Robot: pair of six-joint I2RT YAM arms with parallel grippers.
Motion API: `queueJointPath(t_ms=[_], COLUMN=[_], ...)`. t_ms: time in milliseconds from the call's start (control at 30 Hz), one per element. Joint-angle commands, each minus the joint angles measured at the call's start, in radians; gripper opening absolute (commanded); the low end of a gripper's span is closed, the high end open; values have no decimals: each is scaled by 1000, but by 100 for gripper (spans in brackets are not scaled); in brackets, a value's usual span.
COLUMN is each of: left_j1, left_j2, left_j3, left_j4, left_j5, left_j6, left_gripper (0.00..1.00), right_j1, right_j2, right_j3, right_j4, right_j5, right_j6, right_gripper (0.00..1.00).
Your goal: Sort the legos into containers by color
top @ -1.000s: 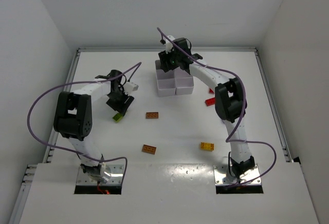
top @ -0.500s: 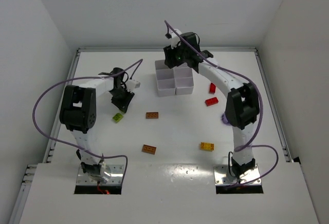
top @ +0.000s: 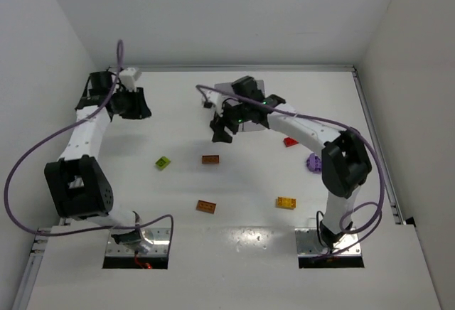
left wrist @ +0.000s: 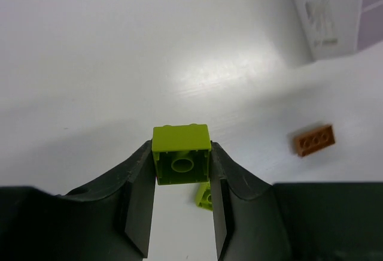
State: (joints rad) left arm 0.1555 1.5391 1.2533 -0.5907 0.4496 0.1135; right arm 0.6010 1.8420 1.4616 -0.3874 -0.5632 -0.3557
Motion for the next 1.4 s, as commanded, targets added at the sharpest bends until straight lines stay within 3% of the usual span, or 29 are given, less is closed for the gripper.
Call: queueJointPath(t_ms=[0,133,567,800,933,1067,1367], left_j1=[55,131,257,298,320,338,377], left_j2=[-69,-125,-156,-114,-96,-96,-96], left_j3=[26,0,-92,-71,-49,-40,-49], left_j4=[58,92,83,31,-4,-15,-34], left_j5=[90,115,208,247,256,267,287], left_j6=[-170,-262,-262,-241,-206,-195,-166], left_gripper=[0,0,0,0,0,0,0], right_j1=[110,183,304,344,364,375,384], right_j2=[60,190,531,649,686,706,747], right_j3=[34,178,543,687,700,700,709], right_j4=[44,44,-24,-56,-68,-68,-48], right_j5=[-18,11,34,-7,-17,-41,-41], right_j6=[-150,-204,-337,-361,-384,-394,-394], right_gripper=[70,78,89,89,86,76,75])
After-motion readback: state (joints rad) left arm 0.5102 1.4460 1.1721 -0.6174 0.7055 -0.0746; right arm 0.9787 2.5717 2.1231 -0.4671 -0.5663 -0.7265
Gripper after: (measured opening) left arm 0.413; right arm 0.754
